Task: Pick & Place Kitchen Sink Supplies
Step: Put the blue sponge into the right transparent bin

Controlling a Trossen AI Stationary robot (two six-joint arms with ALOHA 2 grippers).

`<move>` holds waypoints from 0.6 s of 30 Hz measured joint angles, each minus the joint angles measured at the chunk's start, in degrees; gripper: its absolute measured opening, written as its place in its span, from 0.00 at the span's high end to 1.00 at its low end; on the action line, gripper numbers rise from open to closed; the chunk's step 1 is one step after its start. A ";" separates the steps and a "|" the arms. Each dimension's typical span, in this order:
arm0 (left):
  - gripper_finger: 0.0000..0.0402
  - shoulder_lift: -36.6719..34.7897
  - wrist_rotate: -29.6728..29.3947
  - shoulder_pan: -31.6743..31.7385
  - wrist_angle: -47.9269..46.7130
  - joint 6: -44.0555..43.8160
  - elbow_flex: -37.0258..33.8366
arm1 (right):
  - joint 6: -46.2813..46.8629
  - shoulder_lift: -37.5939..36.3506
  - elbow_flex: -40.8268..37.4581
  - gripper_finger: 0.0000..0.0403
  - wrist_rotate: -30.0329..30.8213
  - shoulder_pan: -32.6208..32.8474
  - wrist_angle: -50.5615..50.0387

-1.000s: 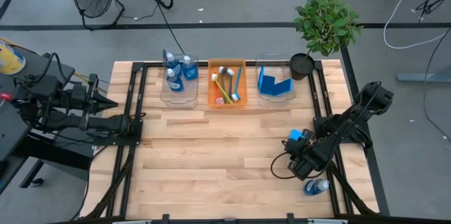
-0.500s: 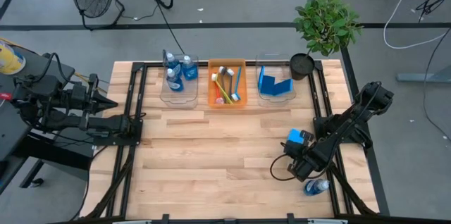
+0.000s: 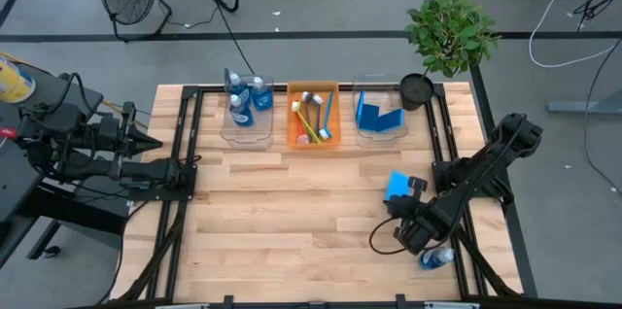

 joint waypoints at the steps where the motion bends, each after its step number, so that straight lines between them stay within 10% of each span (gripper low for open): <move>1: 0.94 0.00 0.00 0.01 0.02 0.00 0.00 | -1.31 0.00 1.00 1.00 1.10 -0.30 -1.30; 18: 0.94 0.00 -0.01 0.01 0.00 0.00 -0.01 | -33.21 -1.15 13.54 1.00 13.61 -15.67 -11.82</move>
